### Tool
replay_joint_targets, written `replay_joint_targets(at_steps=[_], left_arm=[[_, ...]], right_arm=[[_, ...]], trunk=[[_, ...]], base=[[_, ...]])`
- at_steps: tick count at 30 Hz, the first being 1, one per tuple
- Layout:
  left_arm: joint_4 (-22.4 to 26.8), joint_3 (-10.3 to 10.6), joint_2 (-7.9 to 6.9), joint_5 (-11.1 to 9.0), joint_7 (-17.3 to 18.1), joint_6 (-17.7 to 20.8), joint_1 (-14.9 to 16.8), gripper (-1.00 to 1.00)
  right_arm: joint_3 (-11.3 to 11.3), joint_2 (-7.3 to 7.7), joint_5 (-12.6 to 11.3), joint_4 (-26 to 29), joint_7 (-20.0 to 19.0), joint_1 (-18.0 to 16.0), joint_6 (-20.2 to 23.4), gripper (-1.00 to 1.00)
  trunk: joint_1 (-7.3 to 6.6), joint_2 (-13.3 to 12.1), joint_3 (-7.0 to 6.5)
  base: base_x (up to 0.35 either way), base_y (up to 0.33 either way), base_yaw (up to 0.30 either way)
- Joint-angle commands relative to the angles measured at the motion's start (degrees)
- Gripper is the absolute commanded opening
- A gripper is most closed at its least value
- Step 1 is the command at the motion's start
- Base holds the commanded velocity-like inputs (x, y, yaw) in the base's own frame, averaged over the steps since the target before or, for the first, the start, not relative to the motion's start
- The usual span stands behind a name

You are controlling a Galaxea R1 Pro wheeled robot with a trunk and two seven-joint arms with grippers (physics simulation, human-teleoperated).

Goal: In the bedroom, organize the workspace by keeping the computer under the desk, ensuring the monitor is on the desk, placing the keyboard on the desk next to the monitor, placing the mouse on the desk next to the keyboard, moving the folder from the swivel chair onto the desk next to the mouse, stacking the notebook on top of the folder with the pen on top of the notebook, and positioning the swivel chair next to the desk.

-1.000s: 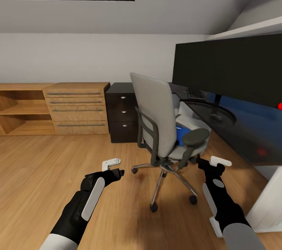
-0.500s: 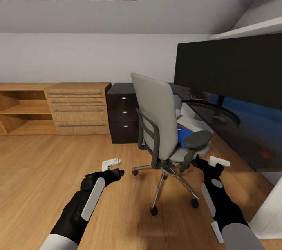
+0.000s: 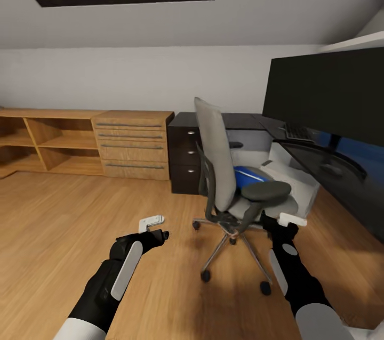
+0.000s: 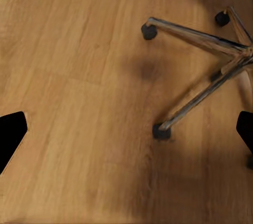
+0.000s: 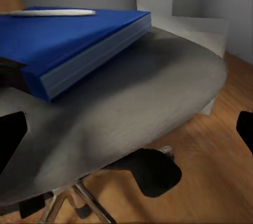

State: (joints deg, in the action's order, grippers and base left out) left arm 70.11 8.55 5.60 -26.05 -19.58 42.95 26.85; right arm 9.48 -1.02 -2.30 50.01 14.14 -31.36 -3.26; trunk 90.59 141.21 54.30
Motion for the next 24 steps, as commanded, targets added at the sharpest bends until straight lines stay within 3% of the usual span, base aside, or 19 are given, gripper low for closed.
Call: replay_joint_targets(at_steps=[1, 9, 24], left_arm=[[0.03, 0.07, 0.01, -0.59, -0.55, 0.12, 0.04, 1.00], [0.03, -0.02, -0.06, -0.59, -0.54, 0.12, 0.04, 1.00], [0.03, -0.03, -0.06, -0.59, -0.55, 0.09, 0.04, 1.00]], right_arm=[[0.09, -0.44, -0.15, 0.01, 0.01, -0.02, -0.24, 1.00], [-1.35, -2.45, 0.01, 0.00, -0.03, 0.07, -0.26, 1.00], [-2.23, -3.81, 0.10, -0.26, -0.08, 0.43, -0.26, 1.00]], trunk=[[-0.01, 0.02, 0.06], [-0.01, 0.02, 0.06], [-0.01, 0.02, 0.06]], base=[[0.000, 0.000, 0.277], [0.000, 0.000, 0.277], [0.000, 0.000, 0.277]])
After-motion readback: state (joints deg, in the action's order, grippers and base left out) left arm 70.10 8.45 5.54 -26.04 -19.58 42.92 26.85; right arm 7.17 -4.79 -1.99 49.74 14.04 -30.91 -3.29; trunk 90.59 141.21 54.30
